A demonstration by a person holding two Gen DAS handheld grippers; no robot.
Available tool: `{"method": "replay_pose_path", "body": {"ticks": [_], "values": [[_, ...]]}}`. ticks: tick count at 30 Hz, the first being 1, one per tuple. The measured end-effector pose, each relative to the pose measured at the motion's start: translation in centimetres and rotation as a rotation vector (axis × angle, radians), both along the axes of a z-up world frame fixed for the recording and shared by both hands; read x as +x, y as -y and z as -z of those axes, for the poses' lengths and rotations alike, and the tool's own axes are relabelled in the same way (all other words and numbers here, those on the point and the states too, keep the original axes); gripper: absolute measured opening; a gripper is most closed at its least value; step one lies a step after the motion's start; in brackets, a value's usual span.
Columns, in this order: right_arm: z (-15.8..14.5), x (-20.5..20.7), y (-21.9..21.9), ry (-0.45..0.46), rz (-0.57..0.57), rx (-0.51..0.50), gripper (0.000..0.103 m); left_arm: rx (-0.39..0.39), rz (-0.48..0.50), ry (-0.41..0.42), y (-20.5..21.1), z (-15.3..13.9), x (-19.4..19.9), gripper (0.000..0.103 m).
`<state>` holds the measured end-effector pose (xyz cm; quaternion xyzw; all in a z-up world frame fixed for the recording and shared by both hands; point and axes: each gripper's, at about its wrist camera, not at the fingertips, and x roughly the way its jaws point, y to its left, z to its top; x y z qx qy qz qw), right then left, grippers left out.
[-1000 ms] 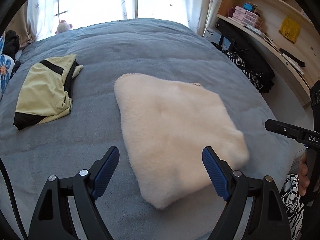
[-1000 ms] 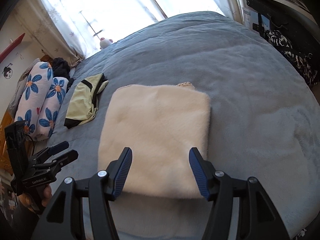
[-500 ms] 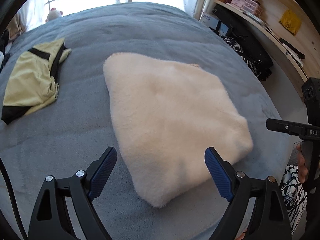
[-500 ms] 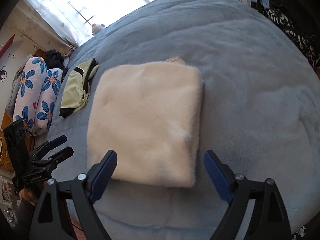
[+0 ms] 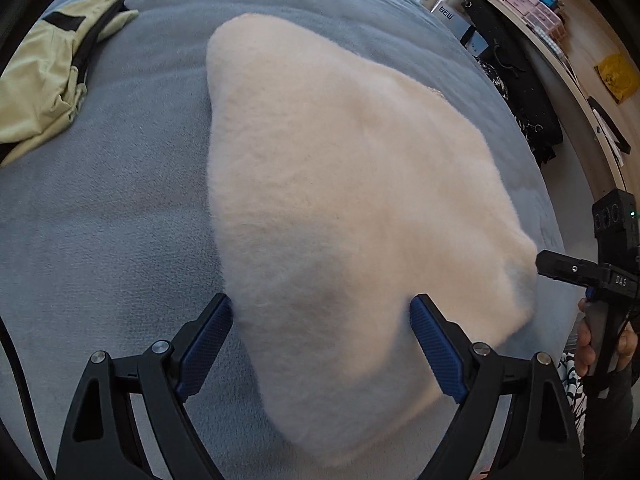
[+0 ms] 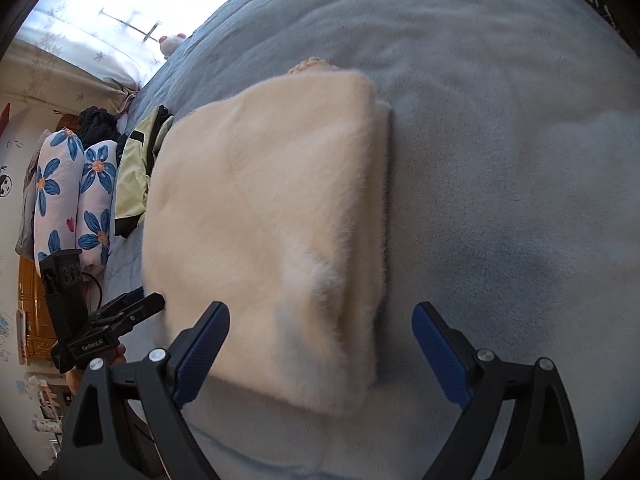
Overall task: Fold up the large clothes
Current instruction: 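Grasp the folded cream cardigan edge with the left tool while the right tool grasps the opposite edge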
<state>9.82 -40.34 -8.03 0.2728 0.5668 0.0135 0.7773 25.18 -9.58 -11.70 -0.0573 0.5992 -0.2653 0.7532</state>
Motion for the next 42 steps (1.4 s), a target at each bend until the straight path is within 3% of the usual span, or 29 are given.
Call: {"method": "replay_pose_path", "body": {"ticks": [14, 24, 34, 37, 39, 42], "values": [[6.0, 4.5, 0.4, 0.029, -0.039, 0.207, 0.095, -0.097, 0.003, -0.019, 1.0, 3.2, 1.8, 0.103], [6.9, 6.5, -0.6, 0.026, -0.142, 0.233, 0.102, -0.206, 0.012, -0.053, 2.1, 5.4, 2.9, 0.103], [6.6, 6.8, -1.9, 0.029, -0.154, 0.175, 0.103, -0.192, 0.017, -0.049, 3.3, 5.5, 3.3, 0.103], [6.1, 6.1, -1.8, 0.049, -0.154, 0.141, 0.096, -0.168, 0.016, -0.026, 3.8, 5.0, 3.2, 0.101], [5.4, 6.0, -2.1, 0.069, -0.157, 0.141, 0.079, -0.151, 0.022, -0.007, 3.9, 4.7, 2.9, 0.097], [4.0, 5.6, -2.8, 0.097, -0.155, 0.083, 0.064, -0.108, 0.039, 0.049, 4.4, 3.2, 2.4, 0.087]]}}
